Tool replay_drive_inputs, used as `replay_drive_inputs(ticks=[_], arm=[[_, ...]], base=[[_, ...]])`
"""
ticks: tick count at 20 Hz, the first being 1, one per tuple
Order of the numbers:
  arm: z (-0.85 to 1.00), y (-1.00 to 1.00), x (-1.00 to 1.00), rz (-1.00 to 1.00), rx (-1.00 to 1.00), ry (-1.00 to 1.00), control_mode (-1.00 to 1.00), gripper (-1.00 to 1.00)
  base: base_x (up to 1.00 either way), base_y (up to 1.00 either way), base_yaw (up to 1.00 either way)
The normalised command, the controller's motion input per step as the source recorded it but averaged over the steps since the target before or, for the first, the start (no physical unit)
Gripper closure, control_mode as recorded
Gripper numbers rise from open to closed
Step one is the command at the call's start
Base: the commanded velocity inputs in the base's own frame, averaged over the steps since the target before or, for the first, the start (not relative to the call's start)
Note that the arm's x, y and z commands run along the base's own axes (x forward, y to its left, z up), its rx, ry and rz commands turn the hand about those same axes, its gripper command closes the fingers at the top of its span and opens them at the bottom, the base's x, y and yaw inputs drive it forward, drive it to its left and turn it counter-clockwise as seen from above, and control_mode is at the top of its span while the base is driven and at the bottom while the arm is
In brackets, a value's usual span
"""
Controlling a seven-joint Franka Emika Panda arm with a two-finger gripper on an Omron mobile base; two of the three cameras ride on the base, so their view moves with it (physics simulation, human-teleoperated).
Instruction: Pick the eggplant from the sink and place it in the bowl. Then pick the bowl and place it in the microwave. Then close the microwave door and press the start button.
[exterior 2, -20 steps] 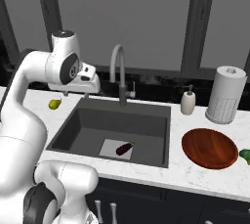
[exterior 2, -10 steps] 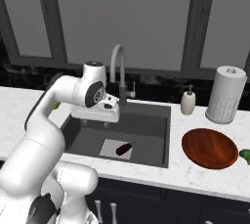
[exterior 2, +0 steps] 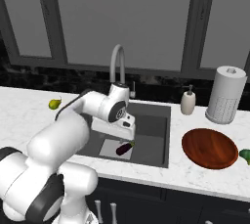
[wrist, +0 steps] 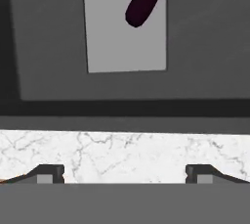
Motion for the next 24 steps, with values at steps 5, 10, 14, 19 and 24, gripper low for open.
replay_drive_inputs(ticks=[5,10,14,19,24], arm=[[-0.38,-0.04,0.56,-0.03,0.00,0.13,-1.00,-1.00],[-0.49,0.00,0.65,-0.04,0.00,0.08,-1.00,-1.00],[-0.44,0.00,0.39,-0.03,0.00,0.00,-1.00,-1.00],[-0.45,0.00,0.31,-0.02,0.00,0.00,-1.00,-1.00],[-0.39,0.00,0.27,-0.03,0.00,0.00,-1.00,-1.00]], base=[[0.00,0.00,0.00],[0.00,0.00,0.00],[0.00,0.00,0.00],[0.00,0.00,0.00],[0.00,0.00,0.00]])
